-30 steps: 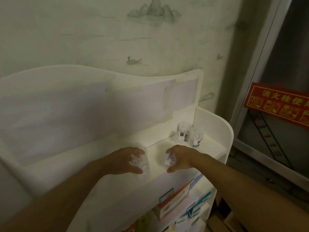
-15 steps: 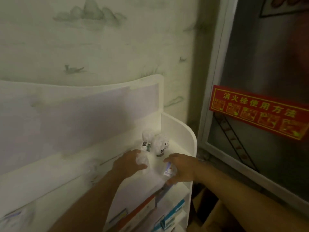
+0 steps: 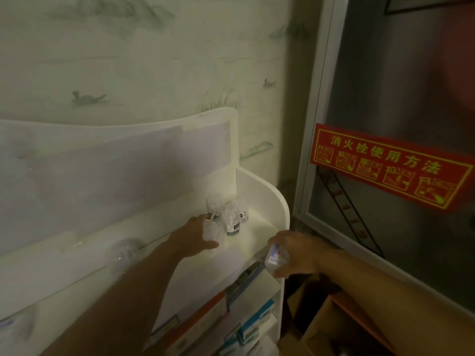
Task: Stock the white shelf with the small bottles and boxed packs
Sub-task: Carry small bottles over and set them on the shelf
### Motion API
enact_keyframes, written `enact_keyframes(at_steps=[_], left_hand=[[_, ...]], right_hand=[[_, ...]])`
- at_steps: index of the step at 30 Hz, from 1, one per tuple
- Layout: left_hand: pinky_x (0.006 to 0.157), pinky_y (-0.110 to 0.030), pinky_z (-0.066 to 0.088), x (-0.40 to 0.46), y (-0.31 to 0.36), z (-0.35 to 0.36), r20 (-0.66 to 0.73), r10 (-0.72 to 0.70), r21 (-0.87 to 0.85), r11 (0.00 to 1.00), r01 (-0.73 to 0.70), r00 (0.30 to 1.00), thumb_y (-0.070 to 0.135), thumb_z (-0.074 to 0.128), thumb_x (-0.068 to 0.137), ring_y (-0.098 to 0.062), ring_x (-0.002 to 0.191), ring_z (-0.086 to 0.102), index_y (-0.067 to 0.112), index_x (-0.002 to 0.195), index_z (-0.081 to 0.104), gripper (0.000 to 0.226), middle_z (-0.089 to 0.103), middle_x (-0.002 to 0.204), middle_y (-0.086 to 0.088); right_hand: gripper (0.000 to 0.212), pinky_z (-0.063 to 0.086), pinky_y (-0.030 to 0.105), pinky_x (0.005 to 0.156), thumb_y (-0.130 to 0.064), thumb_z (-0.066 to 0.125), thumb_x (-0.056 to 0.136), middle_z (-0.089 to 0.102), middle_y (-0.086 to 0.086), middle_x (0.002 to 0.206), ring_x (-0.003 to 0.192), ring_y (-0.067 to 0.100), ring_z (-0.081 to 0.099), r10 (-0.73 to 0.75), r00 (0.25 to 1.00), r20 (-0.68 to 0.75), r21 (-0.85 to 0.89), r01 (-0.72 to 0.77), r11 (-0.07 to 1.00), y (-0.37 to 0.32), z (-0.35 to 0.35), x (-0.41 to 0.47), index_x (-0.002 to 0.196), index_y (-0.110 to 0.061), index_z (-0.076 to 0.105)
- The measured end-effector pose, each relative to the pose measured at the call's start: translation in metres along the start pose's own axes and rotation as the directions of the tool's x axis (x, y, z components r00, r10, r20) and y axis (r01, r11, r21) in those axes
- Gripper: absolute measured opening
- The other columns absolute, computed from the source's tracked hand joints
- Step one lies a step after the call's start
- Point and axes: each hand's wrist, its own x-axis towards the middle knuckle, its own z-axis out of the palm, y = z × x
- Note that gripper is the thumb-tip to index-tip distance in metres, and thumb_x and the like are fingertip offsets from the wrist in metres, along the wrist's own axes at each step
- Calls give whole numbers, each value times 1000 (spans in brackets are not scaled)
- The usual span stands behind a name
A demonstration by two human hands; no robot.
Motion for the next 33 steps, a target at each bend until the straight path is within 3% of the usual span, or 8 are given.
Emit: enact_keyframes(at_steps=[3,6,9,16,21,25,30,33], left_hand=[[109,-41,37,-15,-9,-21,20,16,117,993,-18,1000,54,64,84,-23,135,41,23,151,18,87,29,156,-2],[106,-33,39,-39,-22,-55,40,8,96,995,-12,999,47,60,89,-22,129,48,22,151,21,77,42,149,-3],[102,-30,41,-75,-43,-92,40,-43,72,997,40,998,45,60,90,-20,121,53,26,148,29,69,49,141,-1],[103,-29,40,-190,-138,-157,-25,-235,244,941,234,972,43,58,91,-15,121,52,29,139,44,52,50,139,5],[101,-21,35,-277,-199,-168,-48,-372,321,873,367,927,40,58,92,-14,124,50,25,138,47,49,50,139,2],[107,-28,36,-321,-229,-165,-49,-423,348,842,412,905,41,57,93,-15,127,48,27,138,46,49,48,142,3],[107,-32,37,-350,-245,-161,-18,-384,459,817,348,923,45,55,92,-14,128,47,34,139,43,49,47,143,9],[107,-33,38,-359,-244,-166,-28,-324,463,834,300,946,46,53,93,-13,128,47,36,138,43,48,47,142,10]], right_hand=[[79,51,31,97,-45,77,75,45,-7,141,121,16,50,-16,1000,22,20,16,1000,-12,-10,4,143,-28,40],[82,42,28,98,-50,76,73,45,-7,141,124,17,47,-61,998,20,-20,61,998,-33,-19,17,144,-29,40],[84,38,28,102,-58,76,70,47,-6,142,125,17,47,-144,990,13,-69,144,987,-60,-28,37,142,-30,43],[89,36,32,108,-60,76,69,45,1,144,129,21,46,-410,911,-31,-101,406,908,-173,-39,83,144,-25,41],[86,38,34,107,-57,77,70,50,3,141,127,22,47,-563,826,35,-112,563,819,-265,-2,87,141,-22,45],[84,37,36,108,-56,77,71,45,1,144,129,21,45,-612,784,103,-71,620,782,-322,34,83,142,-26,43],[86,39,35,106,-54,77,73,44,3,145,129,23,46,-585,777,234,-31,607,794,-382,95,82,144,-23,41],[89,36,40,110,-57,76,72,40,2,150,135,24,41,-559,778,287,-92,603,792,-410,131,82,146,-27,38]])
